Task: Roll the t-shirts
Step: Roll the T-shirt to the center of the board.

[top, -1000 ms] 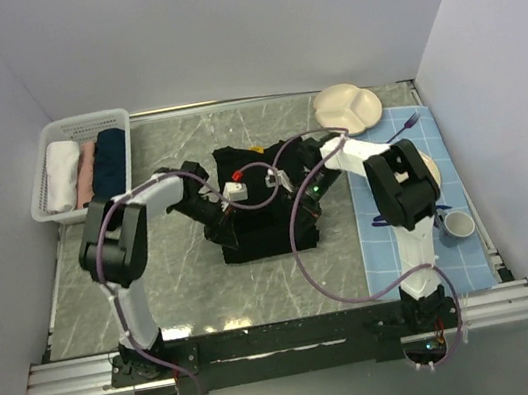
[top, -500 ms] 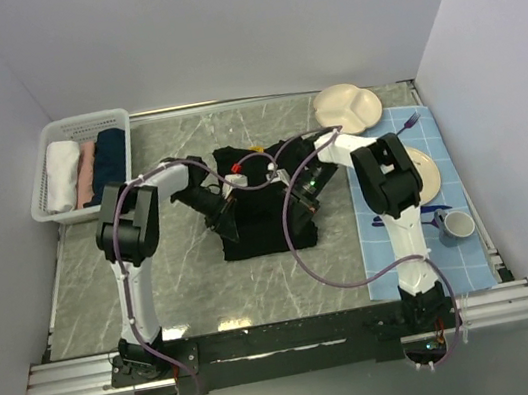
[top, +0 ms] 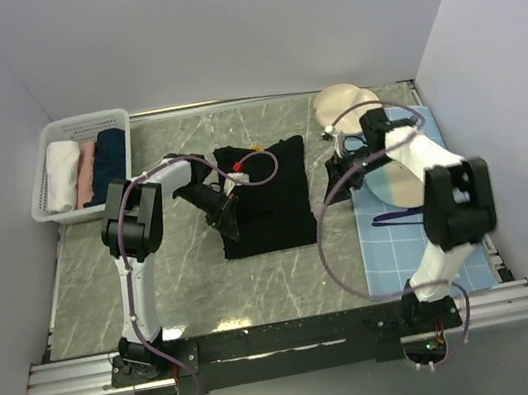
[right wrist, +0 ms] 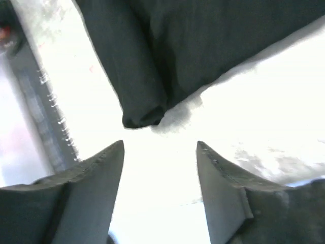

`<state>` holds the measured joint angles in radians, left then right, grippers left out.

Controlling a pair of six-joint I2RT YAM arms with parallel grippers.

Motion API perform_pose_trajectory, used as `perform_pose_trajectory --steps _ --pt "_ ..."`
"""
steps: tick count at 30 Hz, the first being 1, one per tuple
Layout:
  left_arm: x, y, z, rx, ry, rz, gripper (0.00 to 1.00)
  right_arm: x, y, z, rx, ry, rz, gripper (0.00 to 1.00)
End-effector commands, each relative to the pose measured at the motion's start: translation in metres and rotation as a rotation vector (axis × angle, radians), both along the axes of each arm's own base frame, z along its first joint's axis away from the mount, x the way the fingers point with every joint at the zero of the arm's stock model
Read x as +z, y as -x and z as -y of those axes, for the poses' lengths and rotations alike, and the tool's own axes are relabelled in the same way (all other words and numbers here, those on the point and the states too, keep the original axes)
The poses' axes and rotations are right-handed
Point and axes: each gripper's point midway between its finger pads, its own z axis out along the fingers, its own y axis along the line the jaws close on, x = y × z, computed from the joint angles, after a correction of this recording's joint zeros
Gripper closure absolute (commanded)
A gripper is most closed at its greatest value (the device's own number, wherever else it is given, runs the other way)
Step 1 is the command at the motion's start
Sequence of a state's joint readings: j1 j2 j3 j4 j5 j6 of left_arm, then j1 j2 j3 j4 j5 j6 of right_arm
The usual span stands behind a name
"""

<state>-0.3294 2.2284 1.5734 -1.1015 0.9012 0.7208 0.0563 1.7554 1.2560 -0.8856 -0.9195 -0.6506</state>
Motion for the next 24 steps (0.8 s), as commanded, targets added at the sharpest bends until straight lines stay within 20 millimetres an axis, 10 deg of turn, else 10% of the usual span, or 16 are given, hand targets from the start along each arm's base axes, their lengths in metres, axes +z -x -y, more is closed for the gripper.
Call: perform_pose_trajectory --steps 1,6,9,24 --pt "-0.030 -0.017 -0.014 -0.058 -0.094 0.121 0.91 0.015 0.008 -0.017 0.067 0.108 0.333 0.30" --pt "-0.032 -0.011 -0.016 -0.062 -0.106 0.115 0.91 0.048 0.021 -0.061 0.240 0.244 1.083 0.24" --pt "-0.033 -0.011 -0.017 -0.055 -0.115 0.126 0.91 0.033 0.047 -0.082 0.359 0.243 1.344 0.19" --pt "-0.038 -0.014 -0.017 -0.064 -0.130 0.119 0.91 -0.025 0.049 -0.100 0.546 0.354 1.279 0.23"
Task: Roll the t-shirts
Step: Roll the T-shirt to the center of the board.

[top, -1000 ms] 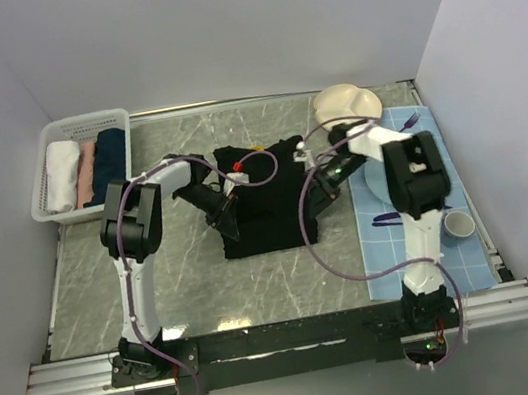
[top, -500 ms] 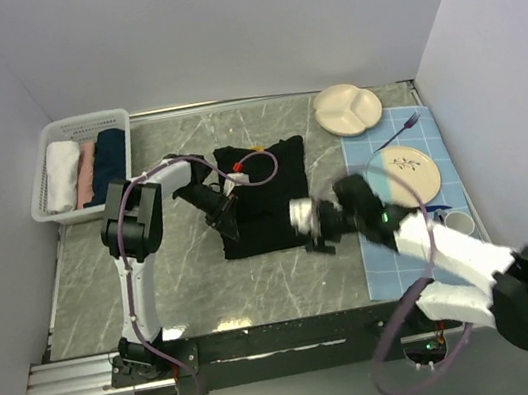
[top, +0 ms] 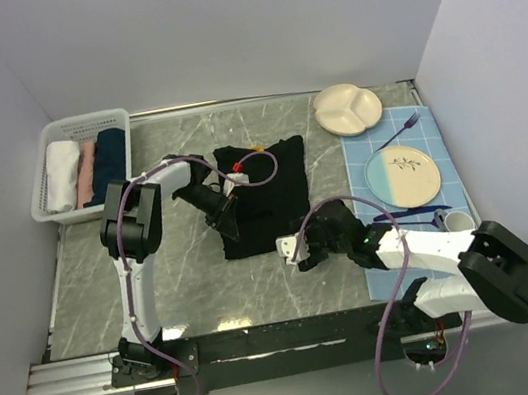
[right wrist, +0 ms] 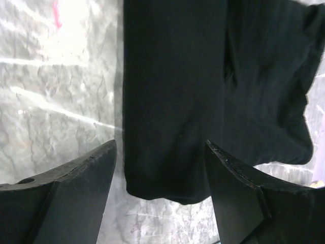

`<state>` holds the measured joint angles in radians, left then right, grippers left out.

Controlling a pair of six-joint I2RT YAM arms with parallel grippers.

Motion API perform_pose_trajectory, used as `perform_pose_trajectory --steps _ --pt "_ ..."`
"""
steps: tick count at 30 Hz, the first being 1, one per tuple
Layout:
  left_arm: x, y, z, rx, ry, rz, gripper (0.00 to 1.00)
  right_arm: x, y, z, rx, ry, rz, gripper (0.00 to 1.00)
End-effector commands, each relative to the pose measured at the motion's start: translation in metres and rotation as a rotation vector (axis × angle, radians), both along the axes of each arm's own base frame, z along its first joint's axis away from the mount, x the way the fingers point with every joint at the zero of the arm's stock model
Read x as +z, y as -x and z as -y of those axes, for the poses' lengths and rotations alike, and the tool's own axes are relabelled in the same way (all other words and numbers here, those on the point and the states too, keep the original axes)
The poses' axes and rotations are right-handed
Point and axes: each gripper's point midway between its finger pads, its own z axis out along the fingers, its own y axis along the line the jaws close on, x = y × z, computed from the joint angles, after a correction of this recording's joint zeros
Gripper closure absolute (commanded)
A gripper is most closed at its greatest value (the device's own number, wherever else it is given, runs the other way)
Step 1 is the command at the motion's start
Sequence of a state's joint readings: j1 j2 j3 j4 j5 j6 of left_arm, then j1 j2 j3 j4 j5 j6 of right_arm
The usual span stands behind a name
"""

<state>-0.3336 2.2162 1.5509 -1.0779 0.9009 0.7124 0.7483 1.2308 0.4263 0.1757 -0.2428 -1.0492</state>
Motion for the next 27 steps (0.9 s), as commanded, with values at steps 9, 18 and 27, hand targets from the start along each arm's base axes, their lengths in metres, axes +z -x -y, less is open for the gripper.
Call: perform_pose_trajectory --steps 9,18,27 --pt "-0.038 -0.020 -0.016 -0.069 -0.136 0.090 0.90 0.010 -0.001 -0.008 0.080 0.021 0.050 0.27" --pt "-0.037 -0.017 -0.016 -0.071 -0.133 0.067 0.90 -0.002 0.003 -0.009 0.111 0.049 0.020 0.34" --pt "-0.038 -0.014 -0.017 -0.077 -0.131 0.057 0.90 -0.023 -0.024 -0.003 0.011 0.144 0.002 0.40"
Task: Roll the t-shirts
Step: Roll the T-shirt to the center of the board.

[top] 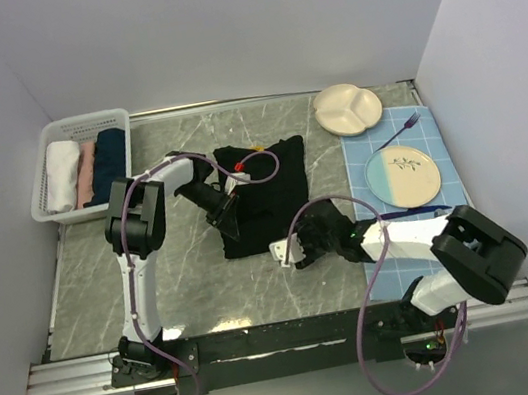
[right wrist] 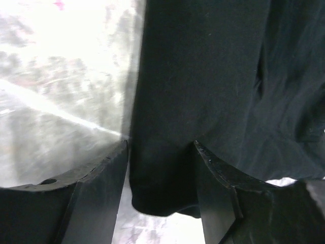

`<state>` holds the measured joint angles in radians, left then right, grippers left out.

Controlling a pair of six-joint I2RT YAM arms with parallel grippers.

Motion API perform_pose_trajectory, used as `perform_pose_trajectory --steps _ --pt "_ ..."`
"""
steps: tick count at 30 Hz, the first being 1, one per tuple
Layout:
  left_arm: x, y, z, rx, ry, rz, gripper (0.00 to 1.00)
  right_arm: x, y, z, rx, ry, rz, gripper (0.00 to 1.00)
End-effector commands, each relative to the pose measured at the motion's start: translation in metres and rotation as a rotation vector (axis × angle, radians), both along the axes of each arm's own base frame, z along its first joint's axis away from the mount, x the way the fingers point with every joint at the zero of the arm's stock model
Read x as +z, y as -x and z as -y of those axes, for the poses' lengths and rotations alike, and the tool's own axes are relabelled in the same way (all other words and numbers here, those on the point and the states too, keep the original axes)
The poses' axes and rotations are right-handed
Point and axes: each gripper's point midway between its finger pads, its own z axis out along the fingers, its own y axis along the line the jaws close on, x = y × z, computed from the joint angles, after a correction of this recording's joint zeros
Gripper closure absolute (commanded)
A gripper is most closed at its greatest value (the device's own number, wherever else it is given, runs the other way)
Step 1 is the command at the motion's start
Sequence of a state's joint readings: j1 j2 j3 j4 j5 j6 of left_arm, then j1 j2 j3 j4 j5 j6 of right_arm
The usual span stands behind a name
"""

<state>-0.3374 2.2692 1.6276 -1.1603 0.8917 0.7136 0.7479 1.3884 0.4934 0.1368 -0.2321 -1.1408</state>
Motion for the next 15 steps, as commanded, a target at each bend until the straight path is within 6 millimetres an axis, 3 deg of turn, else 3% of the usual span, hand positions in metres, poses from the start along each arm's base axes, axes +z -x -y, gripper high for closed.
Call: perform_pose_trajectory --steps 1,7,8,9,10,12,13,14,15 --pt "-0.038 -0.013 -0.018 -0.080 -0.102 0.110 0.90 0.005 -0.019 -0.001 -0.041 0.016 0.046 0.41" --pt "-0.031 -0.018 -0.022 -0.066 -0.107 0.145 0.83 -0.003 -0.020 0.001 -0.057 0.026 -0.002 0.65" --pt "-0.027 -0.022 -0.022 -0.052 -0.102 0.165 0.71 0.001 -0.021 0.000 -0.057 0.013 -0.011 0.68" --pt "-0.023 -0.024 -0.028 -0.023 -0.098 0.174 0.67 -0.002 -0.016 0.002 -0.057 0.022 -0.045 0.72" --pt "-0.001 -0.033 -0.029 0.018 -0.084 0.228 0.64 -0.002 -0.011 -0.001 -0.046 0.007 -0.079 0.78" --pt "0.019 -0.052 -0.033 0.091 -0.066 0.334 0.59 0.005 -0.011 -0.002 -0.047 -0.011 -0.111 0.82" --pt "0.052 -0.061 -0.032 0.142 -0.046 0.425 0.58 0.007 -0.008 -0.002 -0.049 -0.021 -0.131 0.85" --pt "0.068 -0.074 -0.031 0.168 -0.025 0.525 0.55 0.012 -0.009 -0.006 -0.040 -0.038 -0.138 0.86" --pt "0.068 -0.068 -0.035 0.187 -0.038 0.556 0.51 0.010 -0.005 -0.003 -0.035 -0.032 -0.165 0.87"
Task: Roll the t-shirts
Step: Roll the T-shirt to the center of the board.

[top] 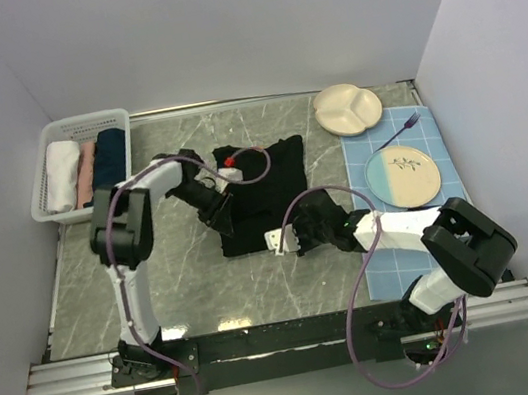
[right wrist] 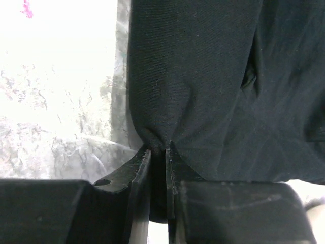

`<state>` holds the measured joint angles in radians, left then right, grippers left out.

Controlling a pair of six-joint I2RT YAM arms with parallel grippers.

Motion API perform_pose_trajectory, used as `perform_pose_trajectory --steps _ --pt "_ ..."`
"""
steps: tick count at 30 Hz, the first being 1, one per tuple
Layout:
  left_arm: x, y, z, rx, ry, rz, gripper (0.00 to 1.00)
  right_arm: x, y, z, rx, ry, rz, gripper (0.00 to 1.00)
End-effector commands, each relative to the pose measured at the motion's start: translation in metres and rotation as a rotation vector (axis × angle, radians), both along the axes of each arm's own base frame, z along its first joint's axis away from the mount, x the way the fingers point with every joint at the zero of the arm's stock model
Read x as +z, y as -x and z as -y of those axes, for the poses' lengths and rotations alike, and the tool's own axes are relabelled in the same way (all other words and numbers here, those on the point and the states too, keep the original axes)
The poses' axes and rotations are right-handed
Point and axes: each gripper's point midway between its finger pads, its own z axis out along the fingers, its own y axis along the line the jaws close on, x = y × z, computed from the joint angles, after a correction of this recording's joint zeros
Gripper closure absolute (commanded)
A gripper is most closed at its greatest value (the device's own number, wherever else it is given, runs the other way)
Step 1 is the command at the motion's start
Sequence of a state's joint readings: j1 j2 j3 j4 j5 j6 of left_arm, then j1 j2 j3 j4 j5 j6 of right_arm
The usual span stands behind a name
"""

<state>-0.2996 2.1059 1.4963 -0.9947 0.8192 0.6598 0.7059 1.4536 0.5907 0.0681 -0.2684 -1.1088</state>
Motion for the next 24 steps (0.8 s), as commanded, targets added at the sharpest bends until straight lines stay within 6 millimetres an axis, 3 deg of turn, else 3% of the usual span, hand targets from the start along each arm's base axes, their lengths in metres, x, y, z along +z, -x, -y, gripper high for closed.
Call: perform_pose_trajectory --steps 1,2,3,4,5,6,7,8,10,11,13,14,16,20,24 --pt "0.084 -0.050 -0.018 0.160 0.006 0.469 0.44 0.008 0.012 -0.001 0.010 -0.030 -0.110 0.89" --pt "0.095 -0.059 -0.017 0.188 0.023 0.556 0.25 0.012 0.009 -0.003 0.008 -0.040 -0.113 0.90" --pt "0.083 -0.043 -0.021 0.201 -0.005 0.546 0.25 0.011 0.011 -0.001 0.002 -0.031 -0.132 0.90" --pt "0.100 -0.036 -0.022 0.209 0.012 0.601 0.24 0.010 0.011 -0.002 0.003 -0.030 -0.136 0.90" --pt "0.101 -0.031 -0.022 0.216 0.008 0.621 0.26 0.011 0.010 -0.002 0.001 -0.032 -0.134 0.91" --pt "0.089 -0.018 -0.018 0.204 -0.002 0.626 0.26 0.011 0.010 -0.002 0.002 -0.032 -0.136 0.91" --pt "0.099 -0.012 -0.018 0.184 -0.014 0.713 0.26 0.010 0.011 -0.003 0.003 -0.028 -0.142 0.91" --pt "0.075 0.012 -0.012 0.118 -0.043 0.719 0.26 0.012 0.008 -0.004 -0.001 -0.032 -0.139 0.91" --pt "0.091 0.008 -0.010 0.085 -0.046 0.961 0.26 0.010 0.008 -0.005 -0.003 -0.031 -0.153 0.91" --pt "0.065 0.029 -0.010 0.024 -0.067 0.980 0.24 0.011 0.007 -0.005 -0.007 -0.032 -0.154 0.91" --pt "0.080 0.019 -0.009 0.005 -0.069 1.207 0.22 0.010 0.005 -0.006 -0.013 -0.033 -0.158 0.92" --pt "0.061 0.030 -0.010 -0.036 -0.083 1.222 0.21 0.011 0.004 -0.006 -0.012 -0.032 -0.160 0.92" --pt "0.066 0.026 -0.009 -0.059 -0.076 1.322 0.21 0.011 0.002 -0.005 -0.013 -0.034 -0.161 0.92" --pt "0.050 0.028 -0.015 -0.096 -0.111 1.387 0.22 0.012 0.002 -0.006 -0.014 -0.033 -0.173 0.92" --pt "0.050 0.024 -0.010 -0.093 -0.089 1.419 0.21 0.012 0.002 -0.006 -0.015 -0.034 -0.176 0.92"
